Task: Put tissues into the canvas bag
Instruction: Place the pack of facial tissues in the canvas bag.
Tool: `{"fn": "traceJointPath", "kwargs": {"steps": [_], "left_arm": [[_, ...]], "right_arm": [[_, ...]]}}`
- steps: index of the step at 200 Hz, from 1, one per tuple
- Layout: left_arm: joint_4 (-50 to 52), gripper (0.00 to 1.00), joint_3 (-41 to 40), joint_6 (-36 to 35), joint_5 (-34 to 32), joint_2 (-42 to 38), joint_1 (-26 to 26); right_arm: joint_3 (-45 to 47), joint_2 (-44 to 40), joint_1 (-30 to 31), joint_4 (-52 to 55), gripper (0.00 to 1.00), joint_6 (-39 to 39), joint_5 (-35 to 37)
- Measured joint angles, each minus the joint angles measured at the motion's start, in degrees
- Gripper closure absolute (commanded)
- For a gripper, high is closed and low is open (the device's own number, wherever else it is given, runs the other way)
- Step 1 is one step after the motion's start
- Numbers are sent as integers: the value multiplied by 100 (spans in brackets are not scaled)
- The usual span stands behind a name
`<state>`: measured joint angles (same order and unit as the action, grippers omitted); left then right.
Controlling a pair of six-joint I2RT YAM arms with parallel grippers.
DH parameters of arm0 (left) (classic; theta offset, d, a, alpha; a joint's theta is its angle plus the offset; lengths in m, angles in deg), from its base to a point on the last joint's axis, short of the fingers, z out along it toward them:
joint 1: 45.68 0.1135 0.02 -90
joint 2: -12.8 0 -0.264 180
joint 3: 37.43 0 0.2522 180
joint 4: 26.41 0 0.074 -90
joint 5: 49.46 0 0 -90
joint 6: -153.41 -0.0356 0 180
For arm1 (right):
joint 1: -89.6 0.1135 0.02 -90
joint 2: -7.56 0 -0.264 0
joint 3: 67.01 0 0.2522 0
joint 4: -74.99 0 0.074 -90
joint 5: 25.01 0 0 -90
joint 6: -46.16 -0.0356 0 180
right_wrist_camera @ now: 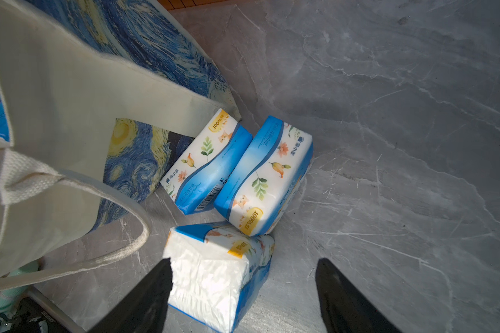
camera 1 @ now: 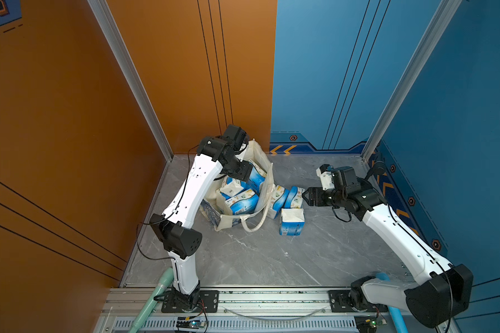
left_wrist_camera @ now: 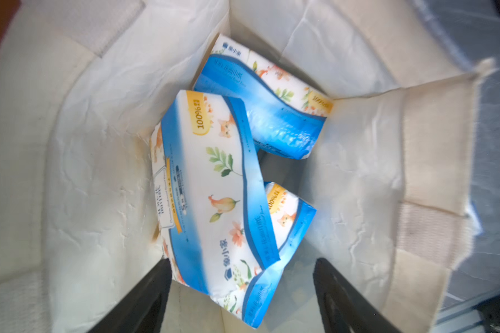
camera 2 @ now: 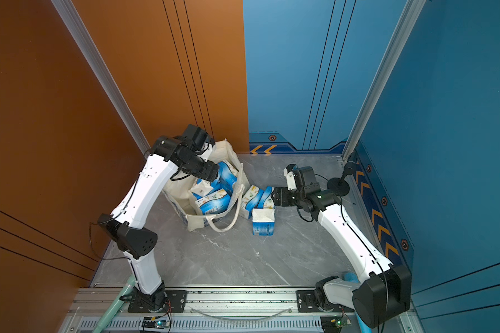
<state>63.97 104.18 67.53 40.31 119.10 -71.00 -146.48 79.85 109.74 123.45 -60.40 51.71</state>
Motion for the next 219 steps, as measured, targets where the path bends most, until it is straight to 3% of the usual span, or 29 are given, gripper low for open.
{"fn": "traceJointPath", "kwargs": {"steps": [21,39,46,94,179,219], "left_arm": [[-131,35,-138,-35,378,-103,4],[-212,57,-302,-79,535,-96,4],[-219,61,-363,-81,584,-87,4],[-260,62,-697,-44,498,105,4],[50,59,-1054,46,-1355,291,22],[138,48,-1073,81,-1408,291,15]], "right_arm": [[-7,11,46,2,20,2,2],[-35,31,63,4,20,2,7],[-44,37,79,2,21,2,13],[-81,98,238,4,20,2,68],[-260,437,625,131,20,87,157],[-260,649,826,304,19,170,197]]}}
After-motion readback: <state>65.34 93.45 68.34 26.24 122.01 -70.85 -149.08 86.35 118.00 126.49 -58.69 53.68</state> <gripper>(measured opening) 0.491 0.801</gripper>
